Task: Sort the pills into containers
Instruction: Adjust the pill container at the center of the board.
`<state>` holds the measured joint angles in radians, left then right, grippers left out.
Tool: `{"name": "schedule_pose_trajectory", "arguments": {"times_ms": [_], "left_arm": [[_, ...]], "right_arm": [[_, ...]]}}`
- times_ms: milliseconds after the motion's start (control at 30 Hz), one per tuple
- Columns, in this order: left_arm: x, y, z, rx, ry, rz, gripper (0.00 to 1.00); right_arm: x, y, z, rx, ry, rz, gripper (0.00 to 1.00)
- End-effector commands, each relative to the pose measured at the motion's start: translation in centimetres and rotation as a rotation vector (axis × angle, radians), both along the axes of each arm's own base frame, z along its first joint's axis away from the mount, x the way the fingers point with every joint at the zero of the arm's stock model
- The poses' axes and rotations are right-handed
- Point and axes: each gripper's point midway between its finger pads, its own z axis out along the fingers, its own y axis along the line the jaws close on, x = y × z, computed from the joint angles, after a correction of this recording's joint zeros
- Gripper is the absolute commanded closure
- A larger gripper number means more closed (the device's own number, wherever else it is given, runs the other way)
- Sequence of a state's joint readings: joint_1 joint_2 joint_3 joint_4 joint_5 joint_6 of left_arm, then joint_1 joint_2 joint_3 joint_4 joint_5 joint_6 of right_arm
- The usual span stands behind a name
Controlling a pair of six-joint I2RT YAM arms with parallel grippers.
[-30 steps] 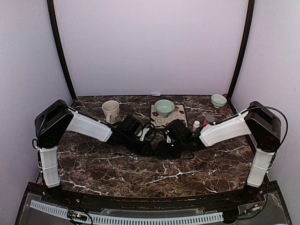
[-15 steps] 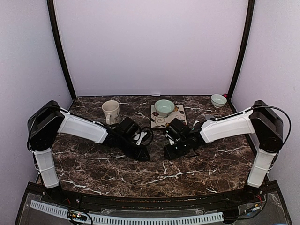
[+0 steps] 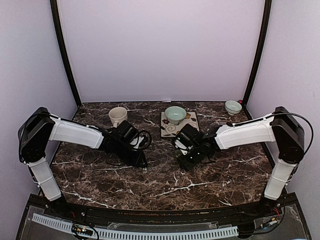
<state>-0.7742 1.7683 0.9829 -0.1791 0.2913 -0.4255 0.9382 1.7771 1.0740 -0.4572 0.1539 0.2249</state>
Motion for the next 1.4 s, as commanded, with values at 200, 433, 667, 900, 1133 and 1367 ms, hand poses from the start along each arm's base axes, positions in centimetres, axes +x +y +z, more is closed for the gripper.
{"name": "schedule_pose_trajectory", "arguments": {"times_ms": [200,433,667,900,1133,1367], "left_arm": [[0.5,-0.2,2.9,-0.027,-0.065,-0.023,0.73],[0.8,-0.6,3.3,-0.045,-0.064,-0.021,0.72],[1.5,-1.3,3.9,-0.063,-0.080,-0.025,0.72],[3.8,-3.7,5.3,-0.114,-0.141,-0.050,0.72],[6.3,-6.8,5.5,-0.138,-0.173,-0.111,0.73],[7.5,-8.4,4.2,-0.125,-0.165,-0.153,0.74]], "right_arm": [[0.2,3.2,2.5,0.025,-0.082,0.223,0.45],[2.7,2.6,2.4,-0.040,-0.143,0.182,0.34],[4.7,2.0,6.1,0.019,-0.252,0.061,0.29],[4.1,-1.1,10.6,0.145,-0.316,-0.226,0.49],[0.2,-2.7,7.3,0.214,-0.153,-0.419,0.98],[-3.3,-1.2,3.3,0.286,-0.016,-0.496,1.00]]}}
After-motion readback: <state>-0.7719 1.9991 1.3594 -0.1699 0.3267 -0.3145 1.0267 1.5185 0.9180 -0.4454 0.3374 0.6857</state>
